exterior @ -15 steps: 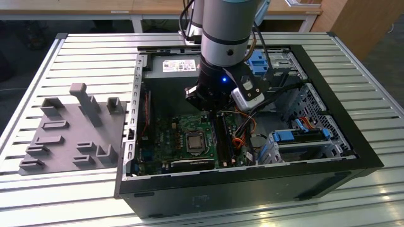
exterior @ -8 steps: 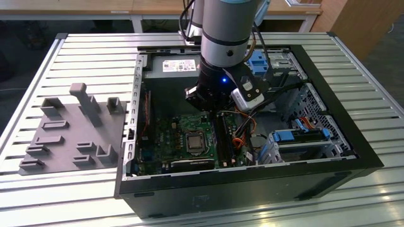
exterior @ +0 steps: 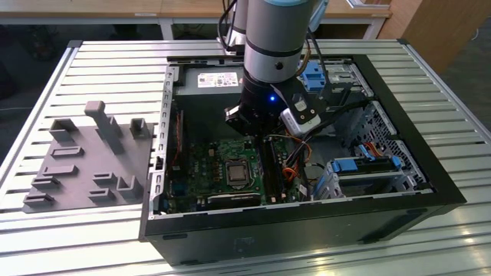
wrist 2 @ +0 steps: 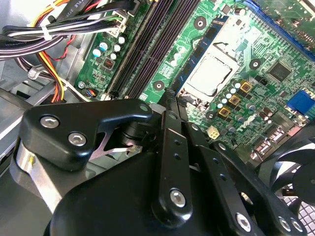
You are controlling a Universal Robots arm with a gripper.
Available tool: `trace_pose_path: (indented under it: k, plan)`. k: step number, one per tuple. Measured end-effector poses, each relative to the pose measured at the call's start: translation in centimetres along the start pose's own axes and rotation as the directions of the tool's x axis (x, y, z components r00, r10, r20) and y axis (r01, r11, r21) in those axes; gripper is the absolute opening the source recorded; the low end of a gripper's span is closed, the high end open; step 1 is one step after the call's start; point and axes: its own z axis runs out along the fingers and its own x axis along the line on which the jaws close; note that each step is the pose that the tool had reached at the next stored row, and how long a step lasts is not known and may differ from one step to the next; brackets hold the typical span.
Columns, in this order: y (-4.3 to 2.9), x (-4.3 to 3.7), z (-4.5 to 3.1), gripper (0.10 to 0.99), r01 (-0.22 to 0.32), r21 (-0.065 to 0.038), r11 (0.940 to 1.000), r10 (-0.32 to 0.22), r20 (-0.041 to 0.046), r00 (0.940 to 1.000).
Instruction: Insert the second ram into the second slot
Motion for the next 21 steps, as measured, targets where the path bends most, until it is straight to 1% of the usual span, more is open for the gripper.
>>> trace_pose_path:
  k: [12,21]
  plan:
    - [0.0,0.0,0.36,0.114,0.0,0.0,1.0,0.0,0.0,1.0]
    - [-0.06,-0.01,0.45,0.114,0.0,0.0,1.0,0.0,0.0002,1.0]
